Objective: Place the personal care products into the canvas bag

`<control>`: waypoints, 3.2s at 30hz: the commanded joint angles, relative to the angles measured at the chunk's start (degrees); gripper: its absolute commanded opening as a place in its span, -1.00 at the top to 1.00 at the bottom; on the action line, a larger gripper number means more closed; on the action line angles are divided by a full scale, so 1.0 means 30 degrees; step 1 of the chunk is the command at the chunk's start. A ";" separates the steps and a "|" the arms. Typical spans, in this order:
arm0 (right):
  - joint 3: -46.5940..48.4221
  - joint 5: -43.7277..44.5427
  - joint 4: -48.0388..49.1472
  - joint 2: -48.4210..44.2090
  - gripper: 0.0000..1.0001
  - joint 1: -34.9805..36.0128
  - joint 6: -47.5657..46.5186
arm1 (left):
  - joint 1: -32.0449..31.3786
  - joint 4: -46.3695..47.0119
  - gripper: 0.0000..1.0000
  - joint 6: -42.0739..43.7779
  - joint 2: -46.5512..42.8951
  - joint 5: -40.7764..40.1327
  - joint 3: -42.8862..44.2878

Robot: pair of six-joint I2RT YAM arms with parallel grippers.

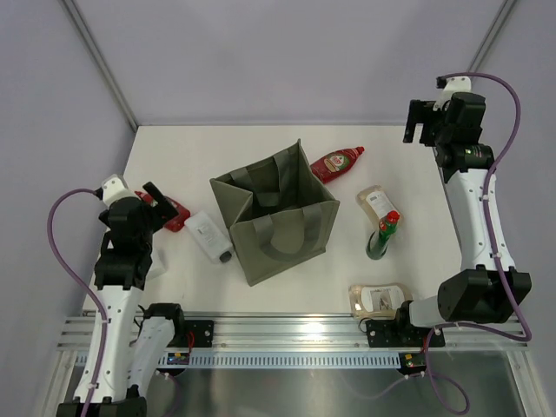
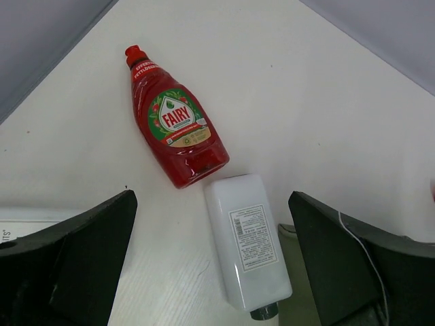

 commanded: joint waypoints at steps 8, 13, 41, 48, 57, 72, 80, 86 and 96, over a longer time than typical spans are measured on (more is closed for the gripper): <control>0.1393 -1.3501 -0.9114 0.0262 -0.99 0.2267 -1.4277 | 0.7220 0.0051 -0.98 -0.4960 0.6433 1.0153 0.2399; 0.3153 -1.6869 -1.2075 0.2606 -0.99 0.2179 -1.4598 | 0.9056 0.0533 -0.98 -0.6284 1.2518 1.2167 0.3353; 0.2891 -1.9569 -0.9441 0.4424 -0.99 -0.0868 -1.1055 | 0.3520 -0.6972 -0.41 -0.5846 2.7446 0.0182 1.2795; 0.3388 -2.0360 -0.9616 0.4805 -0.99 -0.0985 -1.0380 | 0.2962 -0.6682 -0.52 -0.2156 2.7858 0.0411 1.3792; 0.3769 -2.1327 -0.9792 0.5069 -0.99 -0.1219 -0.9647 | 0.2084 -0.8196 -0.59 0.2299 2.7707 -0.2772 1.5516; 0.4443 -2.2235 -1.0729 0.5333 -0.99 -0.1454 -0.9588 | -0.0933 -1.0047 -0.28 0.5086 3.0141 -0.2840 1.9357; 0.4473 -2.2558 -1.0847 0.5303 -0.99 -0.1541 -0.9559 | -0.1169 -0.9639 -0.36 0.3944 3.0171 0.1723 1.9154; 0.4472 -2.2764 -1.0994 0.5274 -0.99 -0.1688 -0.9617 | -0.1169 -0.8557 -0.37 0.3181 2.9908 0.3456 1.7836; 0.4356 -2.3027 -1.1491 0.5450 -0.99 -0.1718 -0.9939 | -0.0643 -0.7032 -0.64 0.2156 2.9819 0.6328 1.6751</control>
